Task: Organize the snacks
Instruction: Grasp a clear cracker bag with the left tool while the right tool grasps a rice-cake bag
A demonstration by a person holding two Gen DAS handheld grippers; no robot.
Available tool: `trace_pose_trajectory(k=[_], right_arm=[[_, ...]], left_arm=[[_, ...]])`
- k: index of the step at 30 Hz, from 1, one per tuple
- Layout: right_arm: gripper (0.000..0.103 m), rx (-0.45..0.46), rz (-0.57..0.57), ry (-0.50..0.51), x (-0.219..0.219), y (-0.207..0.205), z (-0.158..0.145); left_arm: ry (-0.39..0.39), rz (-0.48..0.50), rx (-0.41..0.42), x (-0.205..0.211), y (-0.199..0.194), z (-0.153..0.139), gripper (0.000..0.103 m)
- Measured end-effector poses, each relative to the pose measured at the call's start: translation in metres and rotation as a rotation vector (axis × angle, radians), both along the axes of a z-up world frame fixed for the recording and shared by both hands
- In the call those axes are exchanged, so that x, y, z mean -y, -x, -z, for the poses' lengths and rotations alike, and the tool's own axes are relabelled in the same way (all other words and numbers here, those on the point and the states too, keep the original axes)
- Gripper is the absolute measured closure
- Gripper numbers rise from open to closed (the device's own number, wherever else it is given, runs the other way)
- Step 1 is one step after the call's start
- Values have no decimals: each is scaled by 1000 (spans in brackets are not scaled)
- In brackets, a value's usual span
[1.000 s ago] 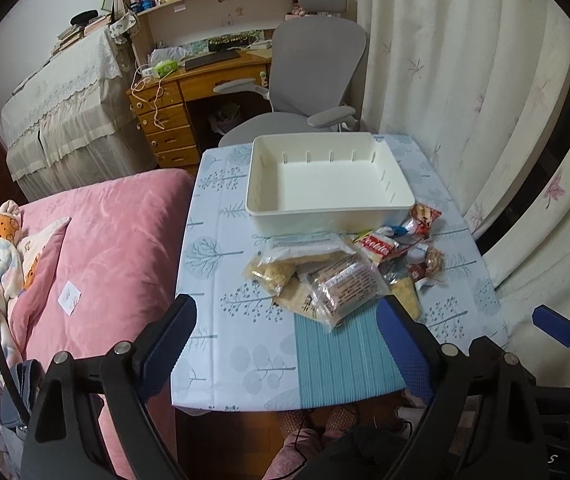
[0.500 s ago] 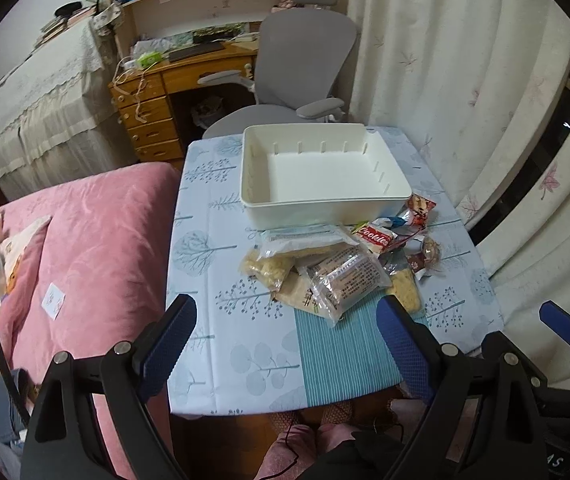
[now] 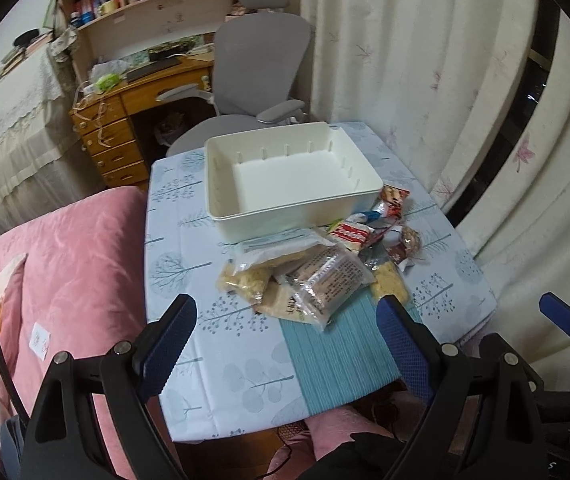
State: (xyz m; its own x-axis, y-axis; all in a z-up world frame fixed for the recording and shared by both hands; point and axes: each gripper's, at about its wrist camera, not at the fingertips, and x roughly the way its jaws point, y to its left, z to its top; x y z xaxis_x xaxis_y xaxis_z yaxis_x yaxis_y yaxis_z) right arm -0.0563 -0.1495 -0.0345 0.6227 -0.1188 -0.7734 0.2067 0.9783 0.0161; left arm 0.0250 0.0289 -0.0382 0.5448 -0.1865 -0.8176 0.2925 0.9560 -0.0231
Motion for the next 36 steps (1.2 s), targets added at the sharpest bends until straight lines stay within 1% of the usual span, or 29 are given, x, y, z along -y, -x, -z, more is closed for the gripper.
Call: trace_pose_trajectory(k=[5, 10, 13, 16, 20, 22, 25, 29, 36], right_arm=[[8, -17, 4, -5, 8, -6, 22], [8, -59, 7, -1, 23, -28, 48], [8, -110, -6, 43, 27, -49, 67], [8, -159, -32, 48, 30, -68, 87], [8, -239, -70, 55, 34, -94, 117], [8, -274, -89, 58, 36, -104, 132], [8, -337, -114, 62, 37, -116, 155], [8, -407, -134, 61, 41, -129, 182], [8, -515, -126, 37, 49, -147, 219]], left_arm=[[-28, 33, -27, 7, -11, 17, 12], [-74, 63, -92, 13, -41, 45, 12], [-131, 87, -118, 18, -61, 62, 12], [-145, 118, -133, 21, -81, 78, 12], [-207, 182, -113, 30, -106, 104, 12], [-218, 213, -134, 35, -120, 122, 12], [-232, 249, -152, 41, -135, 145, 12], [-303, 295, -176, 52, -154, 177, 17], [-386, 347, -196, 69, -177, 209, 17]])
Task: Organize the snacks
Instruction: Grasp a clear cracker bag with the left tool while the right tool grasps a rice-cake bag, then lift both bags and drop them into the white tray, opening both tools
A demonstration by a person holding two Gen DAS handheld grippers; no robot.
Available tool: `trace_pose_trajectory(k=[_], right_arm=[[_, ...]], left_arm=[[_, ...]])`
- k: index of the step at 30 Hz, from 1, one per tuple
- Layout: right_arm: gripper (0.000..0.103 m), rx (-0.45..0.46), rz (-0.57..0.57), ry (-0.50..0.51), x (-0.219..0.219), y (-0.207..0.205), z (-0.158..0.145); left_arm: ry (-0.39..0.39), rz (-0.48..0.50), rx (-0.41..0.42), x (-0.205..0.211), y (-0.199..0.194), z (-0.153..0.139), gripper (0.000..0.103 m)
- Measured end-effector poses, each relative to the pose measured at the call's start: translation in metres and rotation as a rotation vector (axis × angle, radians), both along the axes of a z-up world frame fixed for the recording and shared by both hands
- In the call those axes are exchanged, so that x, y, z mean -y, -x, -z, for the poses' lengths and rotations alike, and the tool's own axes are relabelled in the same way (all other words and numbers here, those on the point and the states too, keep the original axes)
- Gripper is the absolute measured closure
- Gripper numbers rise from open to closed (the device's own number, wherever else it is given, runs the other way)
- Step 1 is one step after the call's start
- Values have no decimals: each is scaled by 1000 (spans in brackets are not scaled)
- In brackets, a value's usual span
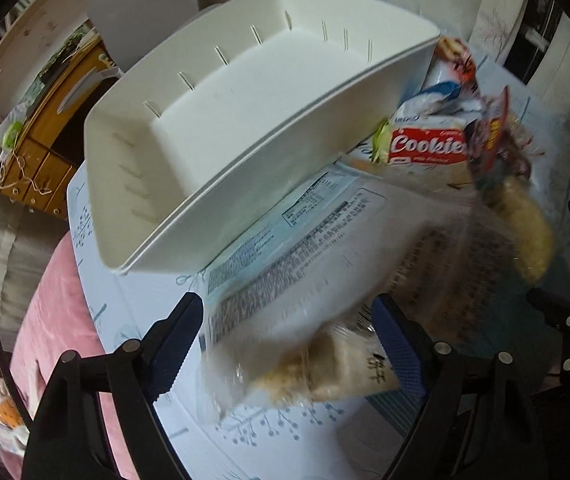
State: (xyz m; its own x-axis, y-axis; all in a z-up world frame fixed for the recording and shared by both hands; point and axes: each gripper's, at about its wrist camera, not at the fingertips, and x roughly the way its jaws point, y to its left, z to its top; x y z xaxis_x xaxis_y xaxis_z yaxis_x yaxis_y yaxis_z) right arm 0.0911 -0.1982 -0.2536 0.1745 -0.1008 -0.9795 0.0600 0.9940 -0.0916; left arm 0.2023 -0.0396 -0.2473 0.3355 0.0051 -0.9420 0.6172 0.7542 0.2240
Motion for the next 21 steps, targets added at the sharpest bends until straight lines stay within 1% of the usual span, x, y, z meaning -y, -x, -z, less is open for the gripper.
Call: trace_pose_trajectory(k=[2, 4, 5, 8, 9, 10, 11, 12, 13, 15, 16, 18, 19, 21], right_arm=[[9, -19, 2, -11, 2, -5, 7], [12, -34, 1, -23, 4, -10, 12], [15, -42, 0, -29, 4, -12, 15], [22, -62, -1, -39, 6, -17, 22], [26, -65, -1, -43, 7, -18, 24], [28, -69, 0, -51, 7, -18, 25], [31, -72, 0, -57, 7, -18, 26], [35, -75, 1, -61, 8, -19, 28], [37, -77, 3, -58, 9, -20, 30], [41, -75, 1, -59, 8, -20, 32], [42, -74, 3, -61, 8, -20, 32], [43, -70, 4, -62, 10, -18, 31], [44, -68, 5, -60, 11, -24, 34], [44, -60, 7, -52, 13, -24, 33]], left_arm=[[-35, 8, 18, 4, -5, 6, 17], [-64, 25, 14, 7, -11, 12, 17], [-67, 33, 9, 9, -14, 15, 17], [-58, 48, -3, 14, -18, 19, 25], [-52, 48, -6, 15, -21, 19, 30], [-48, 48, -11, 16, -21, 19, 32], [-43, 48, -26, 18, -22, 21, 38], [-47, 46, -34, 19, -23, 23, 39], [-52, 46, -31, 19, -23, 24, 40], [-61, 54, -17, 21, -21, 24, 45], [-62, 56, -11, 22, -18, 24, 47], [-65, 57, 10, 21, -15, 21, 54], [-66, 54, 24, 20, -14, 18, 55], [-52, 42, 50, 17, -13, 12, 61]])
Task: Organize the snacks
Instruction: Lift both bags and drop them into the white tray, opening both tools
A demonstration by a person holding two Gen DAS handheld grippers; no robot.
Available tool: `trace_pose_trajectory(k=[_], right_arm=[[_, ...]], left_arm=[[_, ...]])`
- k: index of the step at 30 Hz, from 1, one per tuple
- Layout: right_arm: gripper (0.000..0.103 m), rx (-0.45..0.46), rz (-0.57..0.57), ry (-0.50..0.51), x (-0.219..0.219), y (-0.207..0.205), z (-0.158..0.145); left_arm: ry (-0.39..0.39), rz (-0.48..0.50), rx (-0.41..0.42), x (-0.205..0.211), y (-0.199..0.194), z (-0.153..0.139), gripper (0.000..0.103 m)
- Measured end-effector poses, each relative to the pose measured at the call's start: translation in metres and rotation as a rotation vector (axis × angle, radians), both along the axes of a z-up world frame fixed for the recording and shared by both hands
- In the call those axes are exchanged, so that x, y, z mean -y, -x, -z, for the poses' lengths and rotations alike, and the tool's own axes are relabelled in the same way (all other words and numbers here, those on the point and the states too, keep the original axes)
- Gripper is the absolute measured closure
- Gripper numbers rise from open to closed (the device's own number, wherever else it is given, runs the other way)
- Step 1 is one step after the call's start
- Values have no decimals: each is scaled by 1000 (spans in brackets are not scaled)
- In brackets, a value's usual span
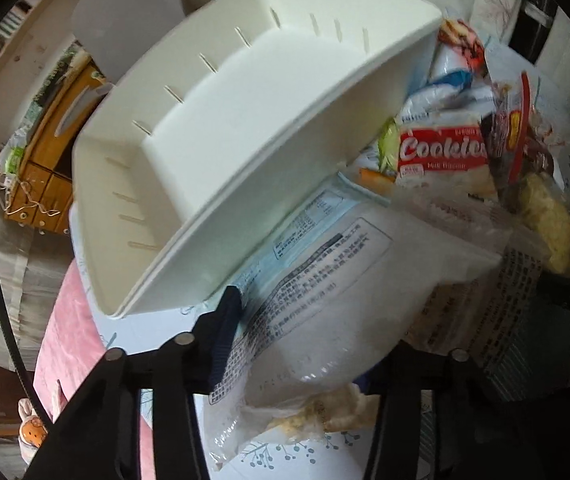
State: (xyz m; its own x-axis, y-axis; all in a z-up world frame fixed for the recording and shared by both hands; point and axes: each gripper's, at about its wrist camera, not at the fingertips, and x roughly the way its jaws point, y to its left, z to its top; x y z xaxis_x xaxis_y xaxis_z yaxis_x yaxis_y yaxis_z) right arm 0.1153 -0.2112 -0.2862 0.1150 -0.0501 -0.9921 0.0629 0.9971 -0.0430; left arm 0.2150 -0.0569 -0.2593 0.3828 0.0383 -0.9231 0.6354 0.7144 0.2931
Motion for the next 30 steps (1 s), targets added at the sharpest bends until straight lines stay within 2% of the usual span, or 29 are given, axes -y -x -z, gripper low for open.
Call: trace_pose_trajectory(k=[9, 15, 24, 30], right_arm=[[45, 57, 9, 37, -7, 28, -33], [45, 107, 30, 46, -12, 40, -56], [45, 210, 2, 36, -30, 48, -97], [45, 314, -51, 17, -45, 36, -131]], left_arm=[[72, -52, 80, -14, 26, -35, 77], [140, -92, 89, -33, 49, -62, 82], [258, -158, 88, -56, 69, -106, 83], [346, -215, 74, -71, 62, -136, 83]])
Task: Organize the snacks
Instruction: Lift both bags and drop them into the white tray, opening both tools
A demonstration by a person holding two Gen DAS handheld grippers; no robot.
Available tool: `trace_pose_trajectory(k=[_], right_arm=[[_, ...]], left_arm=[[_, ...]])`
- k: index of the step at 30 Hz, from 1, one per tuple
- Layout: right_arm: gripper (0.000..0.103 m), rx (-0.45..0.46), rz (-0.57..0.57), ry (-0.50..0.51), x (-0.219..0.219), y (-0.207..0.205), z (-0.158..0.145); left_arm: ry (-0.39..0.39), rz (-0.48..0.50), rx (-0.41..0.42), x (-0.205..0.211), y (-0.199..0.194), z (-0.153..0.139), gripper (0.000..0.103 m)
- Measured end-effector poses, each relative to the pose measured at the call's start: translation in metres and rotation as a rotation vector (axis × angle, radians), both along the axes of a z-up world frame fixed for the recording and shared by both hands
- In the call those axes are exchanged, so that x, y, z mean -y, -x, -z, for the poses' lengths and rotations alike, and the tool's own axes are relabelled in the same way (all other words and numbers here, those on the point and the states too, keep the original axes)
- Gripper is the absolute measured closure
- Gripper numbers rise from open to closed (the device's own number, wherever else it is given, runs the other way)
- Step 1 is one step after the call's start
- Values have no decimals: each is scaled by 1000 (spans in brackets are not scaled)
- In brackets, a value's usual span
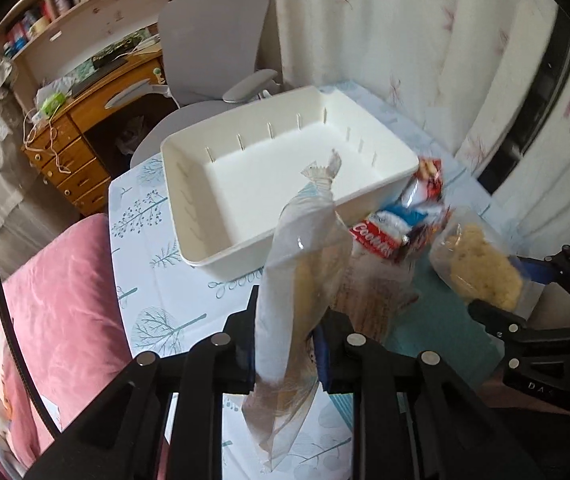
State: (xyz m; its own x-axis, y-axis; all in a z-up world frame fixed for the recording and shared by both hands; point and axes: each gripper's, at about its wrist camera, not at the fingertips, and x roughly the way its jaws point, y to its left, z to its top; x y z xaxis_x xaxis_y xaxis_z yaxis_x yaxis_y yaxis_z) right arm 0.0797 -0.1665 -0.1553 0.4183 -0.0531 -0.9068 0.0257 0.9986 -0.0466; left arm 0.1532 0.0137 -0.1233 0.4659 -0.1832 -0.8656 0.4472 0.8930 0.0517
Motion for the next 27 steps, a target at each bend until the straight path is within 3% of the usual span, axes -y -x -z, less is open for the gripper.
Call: trace_pose_trajectory(k=[7, 14, 23, 27], right_arm=[[45, 134, -71, -3, -9, -34, -42], [45, 264, -102, 7, -7, -85, -75], [45, 334, -87, 8, 13, -146, -84], [44, 323, -70, -15, 24, -165, -77]], left_arm=[[44, -72, 14, -11, -30, -30, 83], [103, -155, -22, -18, -83, -37, 83], [178, -271, -79, -11, -163, -26, 83], [186, -313, -105, -6, -185, -20, 74]])
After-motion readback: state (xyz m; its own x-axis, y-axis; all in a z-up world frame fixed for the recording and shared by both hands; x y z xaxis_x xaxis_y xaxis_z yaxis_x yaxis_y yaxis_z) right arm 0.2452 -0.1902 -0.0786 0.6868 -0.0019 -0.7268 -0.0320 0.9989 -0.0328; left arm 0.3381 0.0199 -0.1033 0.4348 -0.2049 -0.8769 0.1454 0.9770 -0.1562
